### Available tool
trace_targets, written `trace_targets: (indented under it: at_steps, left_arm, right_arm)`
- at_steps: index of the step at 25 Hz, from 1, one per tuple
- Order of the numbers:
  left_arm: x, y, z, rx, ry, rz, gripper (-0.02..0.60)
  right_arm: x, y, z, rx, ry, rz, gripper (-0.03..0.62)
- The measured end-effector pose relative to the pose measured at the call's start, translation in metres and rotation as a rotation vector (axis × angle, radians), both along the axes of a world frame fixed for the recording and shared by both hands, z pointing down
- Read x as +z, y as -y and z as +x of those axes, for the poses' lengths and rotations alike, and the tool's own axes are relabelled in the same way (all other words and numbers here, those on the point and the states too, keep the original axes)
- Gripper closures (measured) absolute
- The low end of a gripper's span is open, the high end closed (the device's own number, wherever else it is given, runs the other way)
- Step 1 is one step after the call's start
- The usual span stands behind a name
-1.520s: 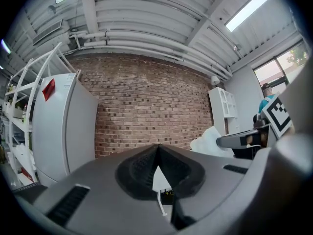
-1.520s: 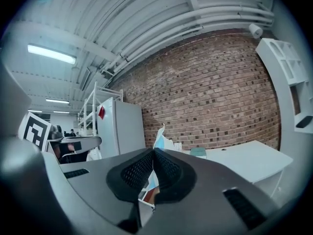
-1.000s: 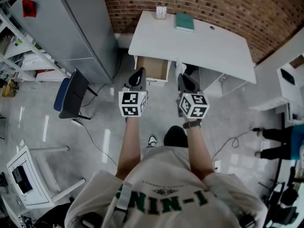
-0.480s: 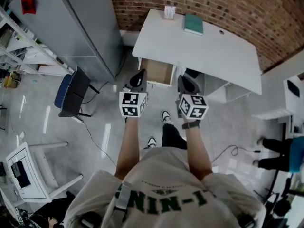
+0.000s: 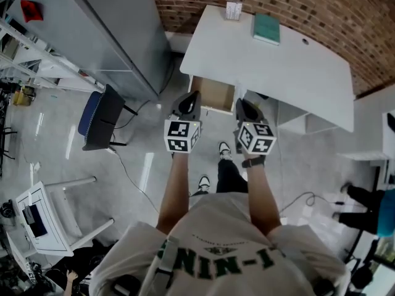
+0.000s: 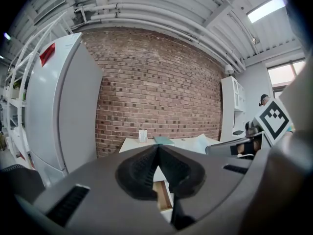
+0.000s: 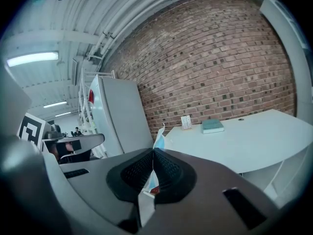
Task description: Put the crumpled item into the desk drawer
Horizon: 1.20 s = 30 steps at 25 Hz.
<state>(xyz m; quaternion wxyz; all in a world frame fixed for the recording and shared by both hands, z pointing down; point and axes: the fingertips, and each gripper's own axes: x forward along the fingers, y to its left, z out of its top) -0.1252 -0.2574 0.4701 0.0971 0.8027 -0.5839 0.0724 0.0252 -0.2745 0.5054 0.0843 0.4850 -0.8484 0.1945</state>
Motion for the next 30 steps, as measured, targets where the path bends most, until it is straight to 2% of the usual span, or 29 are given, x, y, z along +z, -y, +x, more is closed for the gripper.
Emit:
trace_targets:
  at_steps: [4,11,22,30]
  left_arm:
    - [0.015,0.020,0.004,0.006,0.010,-0.021,0.581]
    - [0.038,0.043,0.003,0.012,0.021,-0.039,0.581]
    - [0.091,0.061,-0.009,-0.009,-0.015,-0.094,0.581]
    - [0.122,0.075,-0.004,0.006,-0.032,-0.078,0.581]
  right_arm:
    - [0.019,0.019,-0.005,-0.007,-0.005,-0.034,0.591]
    - [0.074,0.033,-0.013,-0.057,-0.082,-0.098,0.591]
    - [0.136,0.051,-0.024,-0.131,-0.118,-0.210,0.591]
    - [0.185,0.070,-0.018,-0.163,-0.191,-0.251,0.591]
